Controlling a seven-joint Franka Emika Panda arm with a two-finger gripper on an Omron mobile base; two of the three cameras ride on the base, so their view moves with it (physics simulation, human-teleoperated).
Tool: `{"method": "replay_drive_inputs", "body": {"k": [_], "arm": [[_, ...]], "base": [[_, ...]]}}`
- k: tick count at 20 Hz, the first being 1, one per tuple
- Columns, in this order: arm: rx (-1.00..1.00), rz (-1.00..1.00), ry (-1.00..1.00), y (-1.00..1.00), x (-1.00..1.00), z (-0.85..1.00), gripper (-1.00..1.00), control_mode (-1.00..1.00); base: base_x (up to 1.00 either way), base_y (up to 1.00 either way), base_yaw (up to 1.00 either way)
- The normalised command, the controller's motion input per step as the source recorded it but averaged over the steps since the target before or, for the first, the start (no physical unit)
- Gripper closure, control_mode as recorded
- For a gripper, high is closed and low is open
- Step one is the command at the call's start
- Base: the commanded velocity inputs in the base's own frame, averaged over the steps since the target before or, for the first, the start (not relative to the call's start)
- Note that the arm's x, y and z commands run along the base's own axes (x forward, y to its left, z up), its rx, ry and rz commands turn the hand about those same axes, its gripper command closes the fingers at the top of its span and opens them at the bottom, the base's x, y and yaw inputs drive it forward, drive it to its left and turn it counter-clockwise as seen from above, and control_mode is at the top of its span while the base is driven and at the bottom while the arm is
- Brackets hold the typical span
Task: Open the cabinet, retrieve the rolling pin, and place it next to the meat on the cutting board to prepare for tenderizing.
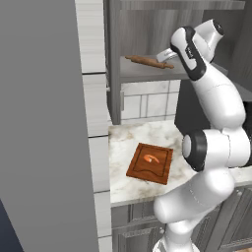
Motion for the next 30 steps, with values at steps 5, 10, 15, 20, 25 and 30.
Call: {"method": "replay_drive_inputs", "body": {"k": [5, 10, 15, 20, 25, 30], "arm": [[0.0, 0.0, 0.01, -0.07, 0.4, -0.06, -1.0, -1.0], [0.0, 0.0, 0.02, 0.0, 0.34, -0.09, -1.0, -1.0], [-0.01, 0.0, 0.02, 0.0, 0.25, -0.13, -1.0, -1.0], [-0.02, 0.01, 0.02, 0.0, 0.16, -0.17, -1.0, -1.0], [0.0, 0.02, 0.04, 0.02, 0.19, -0.17, -1.0, -1.0], [0.0, 0.03, 0.04, 0.06, 0.17, -0.19, -1.0, -1.0]], "base": [[0.0, 0.0, 0.0], [0.0, 0.0, 0.0], [0.0, 0.0, 0.0], [0.0, 0.0, 0.0], [0.0, 0.0, 0.0], [0.0, 0.0, 0.0]]}}
